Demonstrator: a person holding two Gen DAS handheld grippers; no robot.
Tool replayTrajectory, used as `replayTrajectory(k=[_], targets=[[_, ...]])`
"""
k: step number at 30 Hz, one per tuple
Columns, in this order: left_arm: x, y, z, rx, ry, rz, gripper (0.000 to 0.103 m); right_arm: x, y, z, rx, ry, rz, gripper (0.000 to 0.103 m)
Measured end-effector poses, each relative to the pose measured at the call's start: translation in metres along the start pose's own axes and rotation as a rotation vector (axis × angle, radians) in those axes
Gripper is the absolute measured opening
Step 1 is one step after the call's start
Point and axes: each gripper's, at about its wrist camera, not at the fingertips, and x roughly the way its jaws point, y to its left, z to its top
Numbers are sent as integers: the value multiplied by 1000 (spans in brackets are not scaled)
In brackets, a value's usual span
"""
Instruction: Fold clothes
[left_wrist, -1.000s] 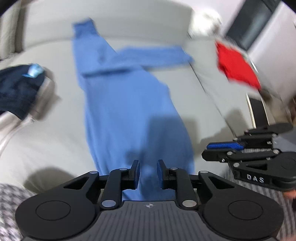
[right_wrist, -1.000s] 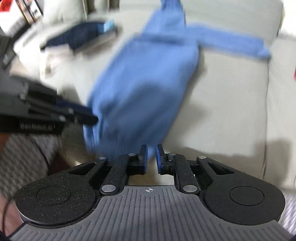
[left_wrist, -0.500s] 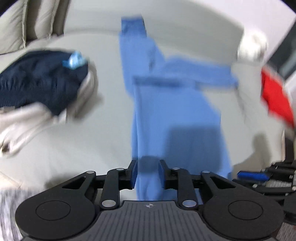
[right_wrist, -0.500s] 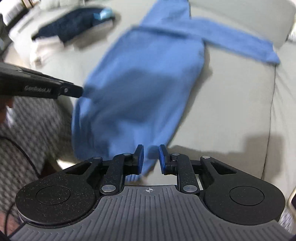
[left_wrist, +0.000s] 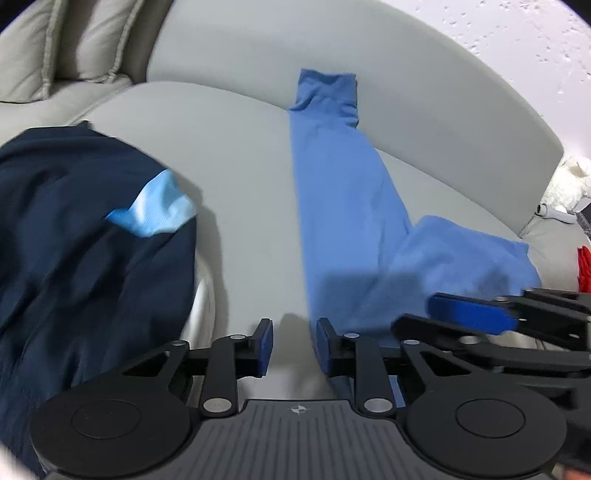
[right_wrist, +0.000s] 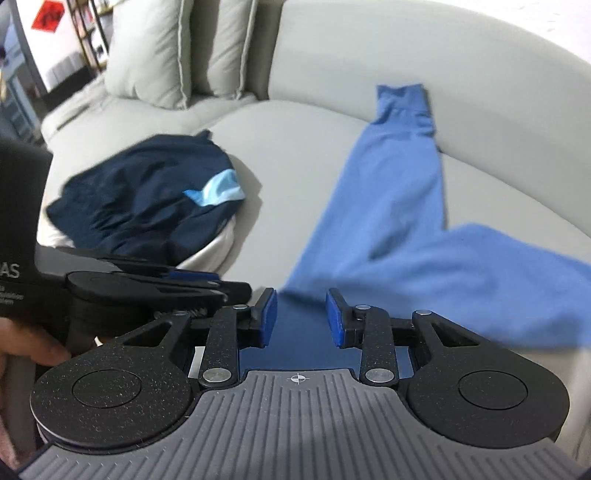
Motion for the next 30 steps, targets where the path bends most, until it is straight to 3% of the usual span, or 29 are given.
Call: replayTrajectory(k=[4,6,12,16,17,20,23,26,29,30], targets=[[17,19,15,11,6,24,37,43,-8,26,-5,38,-14,37],[20,28,15,-6,10,35,36,49,-14,28,-4,50,-19,45],[20,38,13,-11,16,12,38,91,-21,52,36,86,-33,45],[21,43,15,-37,23,1,39,124,-17,59,44,172,-49,46],[23,44,16,-43,24,-3,39,131,-14,58,22,190,-70,44],[23,45,19,-53,25,-6,39,133,-7,62,-25,175,-111,0],[22,46,19,-66,26,-11,39,120,-7,71,-3,96,-93,0],[24,49,20,-77,27,-12,39,108,-10,80,51,-17,-10,0],[25,46,19,-54,30,-3,39,119,-9,84,51,36,-34,0],[26,45,19,-48,31,-1,39,125,-9,84,43,71,-51,6]])
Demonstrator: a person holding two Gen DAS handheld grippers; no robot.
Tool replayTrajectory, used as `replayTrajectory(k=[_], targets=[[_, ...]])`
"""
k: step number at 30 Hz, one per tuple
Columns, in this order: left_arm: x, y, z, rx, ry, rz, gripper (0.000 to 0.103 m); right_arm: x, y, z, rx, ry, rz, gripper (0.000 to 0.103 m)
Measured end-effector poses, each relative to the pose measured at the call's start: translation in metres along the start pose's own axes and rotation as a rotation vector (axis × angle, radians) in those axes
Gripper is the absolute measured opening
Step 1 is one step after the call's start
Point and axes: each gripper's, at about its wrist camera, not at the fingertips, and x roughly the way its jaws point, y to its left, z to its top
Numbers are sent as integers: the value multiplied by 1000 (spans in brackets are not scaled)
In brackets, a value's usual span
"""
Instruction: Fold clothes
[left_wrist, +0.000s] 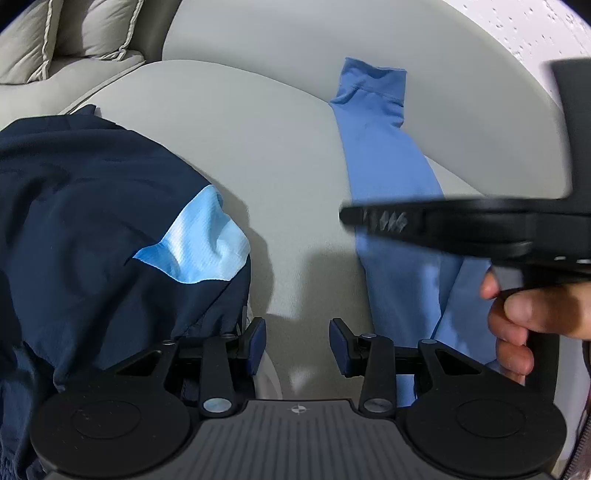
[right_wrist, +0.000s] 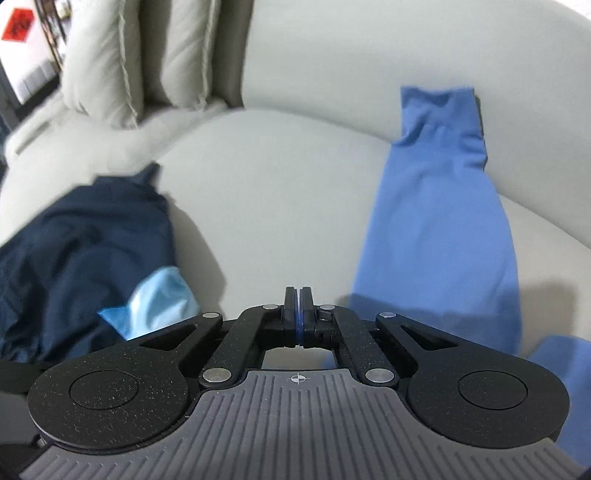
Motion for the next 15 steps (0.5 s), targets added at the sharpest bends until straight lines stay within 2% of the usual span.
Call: replayTrajectory(k=[1,2,3,4,8,10,11,12,14,15], targets=[[0,0,1,-3,1,2,39,3,1,-2,-9,28,-14,10],[1,0,1,-6,2,4,39,2,1,-5,-17,49,-23,19],[1,0,1,-10,3,6,39,2,1,-9,-26,70,-32,36],[0,0,1,-12,3,8,39,1,2,-13,-39,79,-36,43],[2,-6,-3,62,5,34,41,7,9,-27,-98,101,-56,54],[1,-5,-2,64,6,35,41,13,9,-29,-141,98,-119,52],[0,-5,-2,65,6,36,41,13,10,-29,-176,94,-183,46],[0,-2,-1,48,8,29,41,12,10,-29,-195,101,-229,34],[-1,2,0,20,12,15,41,10,7,-30,-204,119,-257,27],[-1,4,1,8,13,8,41,8,8,-32,-212,116,-255,27]])
